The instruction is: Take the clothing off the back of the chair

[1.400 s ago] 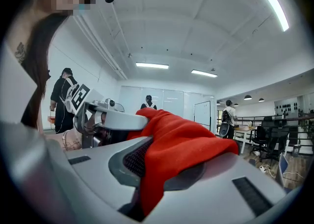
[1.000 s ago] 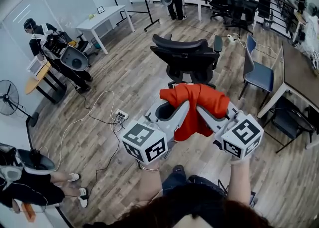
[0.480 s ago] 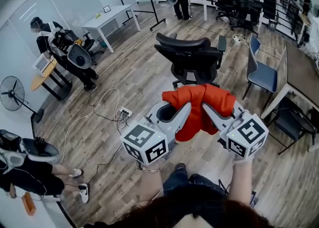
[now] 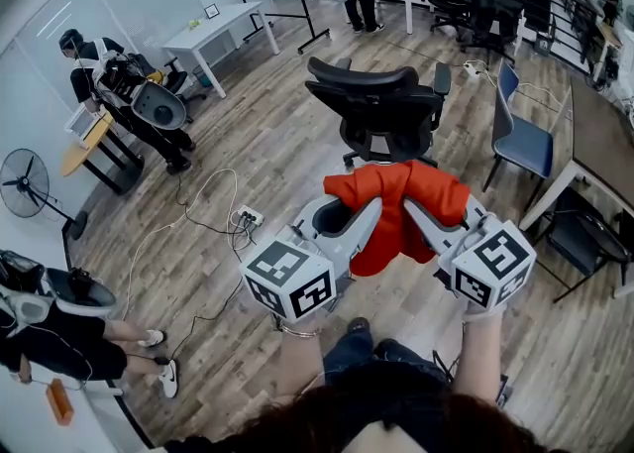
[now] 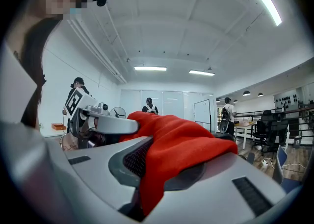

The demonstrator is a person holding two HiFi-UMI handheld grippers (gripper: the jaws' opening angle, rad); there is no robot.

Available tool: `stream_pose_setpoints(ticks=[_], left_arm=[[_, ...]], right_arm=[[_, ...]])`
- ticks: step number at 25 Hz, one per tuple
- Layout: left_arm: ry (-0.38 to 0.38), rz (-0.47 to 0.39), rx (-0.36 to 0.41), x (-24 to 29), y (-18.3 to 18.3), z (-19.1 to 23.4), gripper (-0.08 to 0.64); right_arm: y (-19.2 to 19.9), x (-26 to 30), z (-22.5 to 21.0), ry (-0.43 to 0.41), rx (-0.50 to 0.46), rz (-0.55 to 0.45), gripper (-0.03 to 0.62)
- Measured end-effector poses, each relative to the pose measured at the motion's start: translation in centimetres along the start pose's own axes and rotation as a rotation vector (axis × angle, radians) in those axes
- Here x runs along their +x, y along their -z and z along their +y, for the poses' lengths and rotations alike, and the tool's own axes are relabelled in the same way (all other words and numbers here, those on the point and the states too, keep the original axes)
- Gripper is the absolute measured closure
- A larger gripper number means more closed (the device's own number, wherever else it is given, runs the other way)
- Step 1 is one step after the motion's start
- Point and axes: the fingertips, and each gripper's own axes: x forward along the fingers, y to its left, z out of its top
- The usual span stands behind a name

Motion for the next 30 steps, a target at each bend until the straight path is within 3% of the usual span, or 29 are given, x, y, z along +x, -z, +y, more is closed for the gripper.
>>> stream_pose_setpoints(ticks=[30], left_arm=[[0.056,0.019,0.006,0.1,-0.5,2.7,0.467]], right_arm=[[-0.2,2.8,-0.4,0.035,0.012,0.001,0.538]])
